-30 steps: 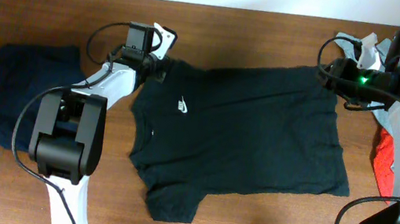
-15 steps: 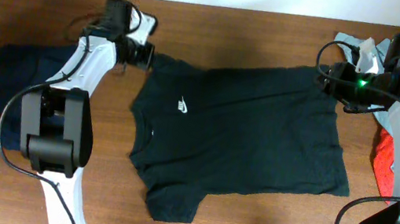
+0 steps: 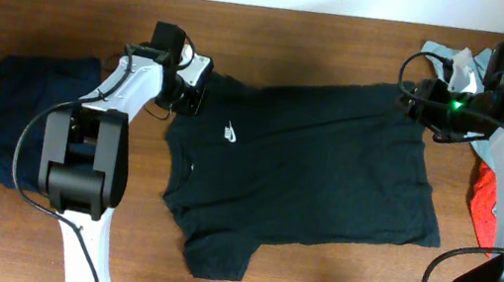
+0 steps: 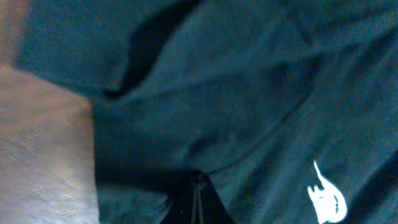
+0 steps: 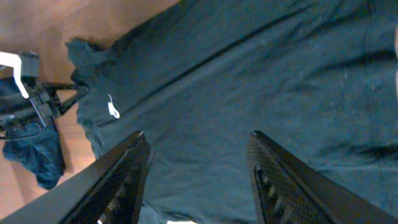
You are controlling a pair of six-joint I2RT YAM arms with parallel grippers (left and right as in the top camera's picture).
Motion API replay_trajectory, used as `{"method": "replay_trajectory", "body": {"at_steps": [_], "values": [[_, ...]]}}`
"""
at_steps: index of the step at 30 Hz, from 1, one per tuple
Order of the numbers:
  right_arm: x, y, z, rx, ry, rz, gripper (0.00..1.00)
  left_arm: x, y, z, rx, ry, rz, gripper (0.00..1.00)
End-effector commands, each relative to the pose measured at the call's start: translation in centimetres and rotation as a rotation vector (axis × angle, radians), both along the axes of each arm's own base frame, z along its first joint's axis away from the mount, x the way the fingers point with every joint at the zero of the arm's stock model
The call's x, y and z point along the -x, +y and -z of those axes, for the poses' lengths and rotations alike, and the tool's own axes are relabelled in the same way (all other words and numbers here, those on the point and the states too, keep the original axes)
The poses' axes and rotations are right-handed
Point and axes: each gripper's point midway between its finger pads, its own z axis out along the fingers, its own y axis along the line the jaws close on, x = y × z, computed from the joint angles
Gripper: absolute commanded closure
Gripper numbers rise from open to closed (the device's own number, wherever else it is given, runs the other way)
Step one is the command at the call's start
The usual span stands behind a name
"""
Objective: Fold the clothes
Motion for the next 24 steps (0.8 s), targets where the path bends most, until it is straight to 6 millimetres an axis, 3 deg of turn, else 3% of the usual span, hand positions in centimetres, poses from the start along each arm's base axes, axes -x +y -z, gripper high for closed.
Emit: {"method": "replay_trajectory", "body": {"at_steps": [1, 4, 7, 8, 13, 16, 18, 19, 20, 23, 24], "values": [[0.0, -0.1, -0.3, 0.029, -0.010, -0.006, 0.47, -0.4, 2.2, 3.8, -0.111, 0.011, -0.044, 0.99], [0.0, -0.1, -0.3, 0.029, -0.011, -0.006, 0.47, -2.8, 4.3, 4.5, -0.205, -0.080, -0.090, 0.99], [0.0, -0.1, -0.3, 0.029, -0.010, -0.006, 0.47, -5.8, 6.3, 3.9, -0.244, -0.202, -0.125, 0.99], [0.0, -0.1, -0.3, 0.029, -0.011, -0.006, 0.47, -7.7, 7.1, 2.9, -0.237, -0.281, -0.149, 0.99], [0.0, -0.1, -0.2, 0.029, -0.008, -0.006, 0.47, -11.1, 8.3, -0.6, -0.252, -0.403, -0.130, 0.97], [0.4, -0.7, 0.2, 0.060, 0.016, 0.011, 0.41, -12.8, 8.6, -4.8, -0.263, -0.432, -0.116, 0.92], [1.3, -1.8, 1.1, 0.123, 0.072, 0.042, 0.37, -12.7, 8.7, -8.3, -0.260, -0.399, -0.123, 0.75], [1.8, -2.2, 1.5, 0.146, 0.103, 0.052, 0.35, -12.2, 8.6, -9.6, -0.254, -0.369, -0.131, 0.57], [2.4, -2.6, 1.9, 0.170, 0.135, 0.063, 0.34, -11.7, 8.5, -10.5, -0.245, -0.344, -0.132, 0.50], [4.4, -3.6, 3.1, 0.231, 0.232, 0.083, 0.32, -8.7, 7.6, -13.6, -0.203, -0.233, -0.104, 0.54], [4.9, -3.4, 3.4, 0.223, 0.253, 0.080, 0.33, -7.4, 7.7, -14.4, -0.206, -0.190, -0.101, 0.73]]}}
